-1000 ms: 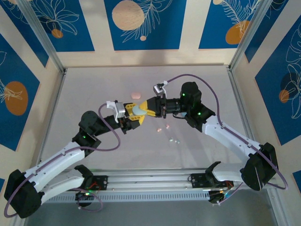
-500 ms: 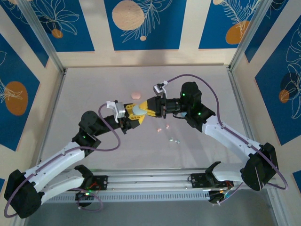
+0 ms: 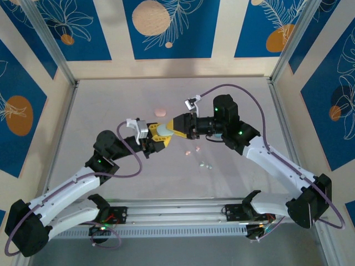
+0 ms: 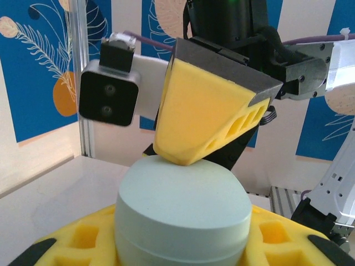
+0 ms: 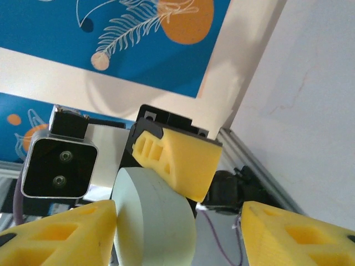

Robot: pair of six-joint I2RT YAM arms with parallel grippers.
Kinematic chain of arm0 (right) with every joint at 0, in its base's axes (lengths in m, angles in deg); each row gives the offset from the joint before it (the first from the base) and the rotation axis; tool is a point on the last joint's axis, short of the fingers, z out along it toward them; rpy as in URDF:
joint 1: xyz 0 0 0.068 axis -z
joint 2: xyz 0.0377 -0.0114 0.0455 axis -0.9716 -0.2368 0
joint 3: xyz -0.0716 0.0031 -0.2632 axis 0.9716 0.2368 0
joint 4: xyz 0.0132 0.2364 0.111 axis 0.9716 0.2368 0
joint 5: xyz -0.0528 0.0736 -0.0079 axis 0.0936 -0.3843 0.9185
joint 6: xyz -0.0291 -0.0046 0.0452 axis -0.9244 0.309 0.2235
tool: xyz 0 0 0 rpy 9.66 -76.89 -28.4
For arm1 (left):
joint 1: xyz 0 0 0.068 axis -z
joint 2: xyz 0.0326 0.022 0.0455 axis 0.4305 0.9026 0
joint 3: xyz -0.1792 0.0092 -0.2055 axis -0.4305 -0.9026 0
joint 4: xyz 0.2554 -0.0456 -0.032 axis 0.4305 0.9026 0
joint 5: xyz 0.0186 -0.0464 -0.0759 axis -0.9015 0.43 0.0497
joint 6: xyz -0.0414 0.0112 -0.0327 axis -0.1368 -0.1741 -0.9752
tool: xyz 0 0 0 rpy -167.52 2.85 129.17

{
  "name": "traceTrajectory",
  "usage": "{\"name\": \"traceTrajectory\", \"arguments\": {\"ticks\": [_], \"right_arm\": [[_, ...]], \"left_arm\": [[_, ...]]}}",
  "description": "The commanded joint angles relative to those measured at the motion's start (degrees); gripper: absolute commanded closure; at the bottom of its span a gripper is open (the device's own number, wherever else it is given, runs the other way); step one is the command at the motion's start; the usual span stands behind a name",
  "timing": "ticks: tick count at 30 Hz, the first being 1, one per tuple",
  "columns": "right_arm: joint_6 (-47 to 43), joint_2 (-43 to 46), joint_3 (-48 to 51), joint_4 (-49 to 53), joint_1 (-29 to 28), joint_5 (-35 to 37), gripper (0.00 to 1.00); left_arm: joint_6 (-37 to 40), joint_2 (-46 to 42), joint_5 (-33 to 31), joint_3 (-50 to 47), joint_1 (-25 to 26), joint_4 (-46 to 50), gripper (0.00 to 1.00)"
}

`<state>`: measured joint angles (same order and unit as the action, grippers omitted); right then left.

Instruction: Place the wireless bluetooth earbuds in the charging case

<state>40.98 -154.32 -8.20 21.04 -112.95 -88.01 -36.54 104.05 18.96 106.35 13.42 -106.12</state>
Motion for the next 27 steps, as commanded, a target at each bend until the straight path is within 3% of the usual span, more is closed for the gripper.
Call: {"name": "traceTrajectory", "arguments": {"ticks": [1,5,10,22,27], "right_arm": [[-17.08,3.59,-4.17,11.56,0.00,7.80,0.36],[-30.07,5.63,-4.38,14.52,-0.33,11.64,0.35],[-37.12,4.98,-6.70,18.06,-1.09,6.81,0.34],[-39.79,2.48,-8.86,20.69,-2.99,8.68,0.34],[-36.56,2.31,-9.92,21.21,-2.69,13.47,0.37]], "left_arm": [[-2.24,-0.95,0.85,-0.31,0.46,-4.62,0.78],[-3.68,-0.51,1.16,-0.90,0.45,-5.61,0.78],[-5.27,0.42,1.55,-0.86,0.46,-6.60,0.78],[-6.90,0.96,2.63,-0.38,0.46,-7.78,0.78],[-6.30,0.89,5.11,0.01,0.46,-7.70,0.78]]}}
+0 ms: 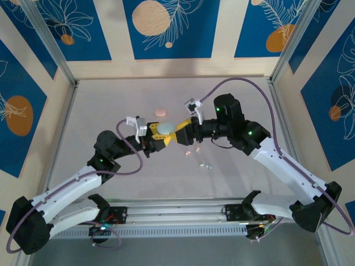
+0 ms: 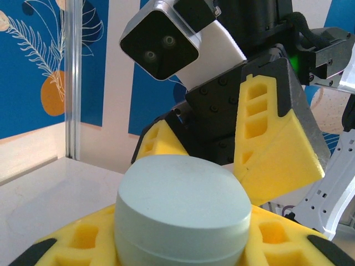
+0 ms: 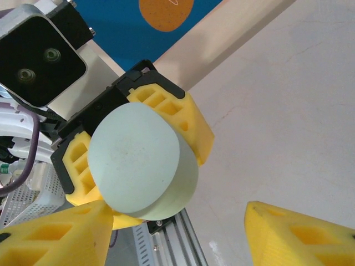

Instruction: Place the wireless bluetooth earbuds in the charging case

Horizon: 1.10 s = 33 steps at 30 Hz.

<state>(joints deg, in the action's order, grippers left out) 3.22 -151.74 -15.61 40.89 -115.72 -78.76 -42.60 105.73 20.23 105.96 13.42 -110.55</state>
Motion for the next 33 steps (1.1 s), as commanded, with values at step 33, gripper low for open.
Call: {"name": "traceTrajectory", "arguments": {"ticks": [33], "right_arm": [[17.67,14.20,2.63,9.88,8.01,26.06,0.55]], "left_arm": [[3.86,-4.98,-3.15,-2.13,0.46,0.54,0.77]]}}
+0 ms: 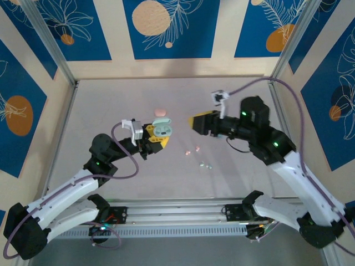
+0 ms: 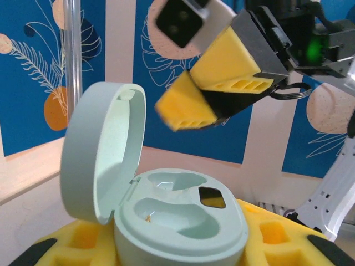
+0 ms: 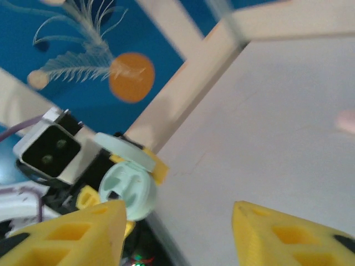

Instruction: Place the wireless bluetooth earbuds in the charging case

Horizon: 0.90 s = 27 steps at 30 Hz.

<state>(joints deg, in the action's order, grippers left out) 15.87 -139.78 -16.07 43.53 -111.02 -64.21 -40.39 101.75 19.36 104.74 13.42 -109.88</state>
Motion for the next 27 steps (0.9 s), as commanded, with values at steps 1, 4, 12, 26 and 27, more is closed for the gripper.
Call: {"name": "traceTrajectory", "arguments": {"ticks": [1,4,12,26,27], "right_arm": [[8.23,2.61,4.41,11.51,5.80,13.60,0.60],[12.49,2.17,10.48,16.05,11.78,7.41,0.66],[13.82,-7.70,22.87,14.28,11.00,2.44,0.62],[4.39,-25.17,22.96,5.53,9.04,2.35,0.52],[3.75,-26.79,22.25,5.13,9.28,1.93,0.52]], "left_arm": [[1.73,-1.02,-2.36,-0.92,0.46,-0.32,0.77],[1.69,-0.73,-1.98,-0.65,0.46,-0.12,0.77],[0.48,0.22,-1.43,-0.48,0.44,-1.31,0.77],[0.06,0.43,-1.47,-0.13,0.46,-0.81,0.77],[-0.14,0.60,-1.23,0.03,0.41,-1.01,0.77]]}}
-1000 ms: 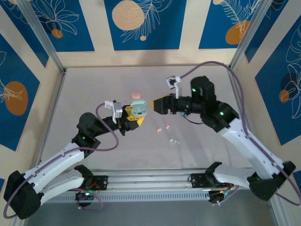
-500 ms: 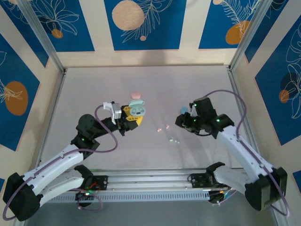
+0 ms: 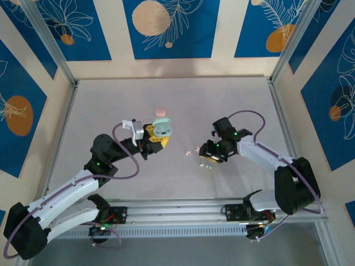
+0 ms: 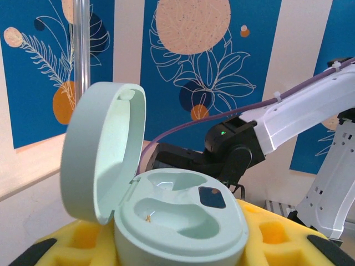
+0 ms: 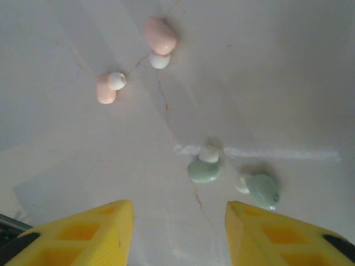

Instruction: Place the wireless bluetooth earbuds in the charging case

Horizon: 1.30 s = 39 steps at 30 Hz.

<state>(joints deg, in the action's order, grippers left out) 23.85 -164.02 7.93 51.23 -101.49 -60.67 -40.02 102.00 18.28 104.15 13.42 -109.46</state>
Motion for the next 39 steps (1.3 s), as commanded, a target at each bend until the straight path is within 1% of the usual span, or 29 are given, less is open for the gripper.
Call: {"name": "traceTrajectory", "arguments": {"ticks": [1,8,17,25,39], "right_arm": [[-4.96,-4.36,-2.89,-2.34,0.03,-2.21,0.52],[-7.27,-13.33,-7.46,-4.18,-0.03,-2.68,0.52],[-8.30,-18.81,-9.01,-2.42,-0.98,-2.56,0.54],[-7.56,-19.11,-7.23,-0.40,-2.56,-1.74,0.55],[-4.61,-15.46,-5.32,4.10,-5.29,0.34,0.54]], "left_arm": [[-0.64,0.54,0.06,0.81,0.46,-1.37,0.77],[-0.11,-1.09,-0.33,0.67,0.44,0.56,0.76],[0.44,-1.57,-0.71,0.48,0.41,1.16,0.77],[0.27,-1.35,-0.51,0.46,0.41,0.76,0.76],[0.39,-1.75,-0.61,0.23,0.46,0.85,0.76]]}}
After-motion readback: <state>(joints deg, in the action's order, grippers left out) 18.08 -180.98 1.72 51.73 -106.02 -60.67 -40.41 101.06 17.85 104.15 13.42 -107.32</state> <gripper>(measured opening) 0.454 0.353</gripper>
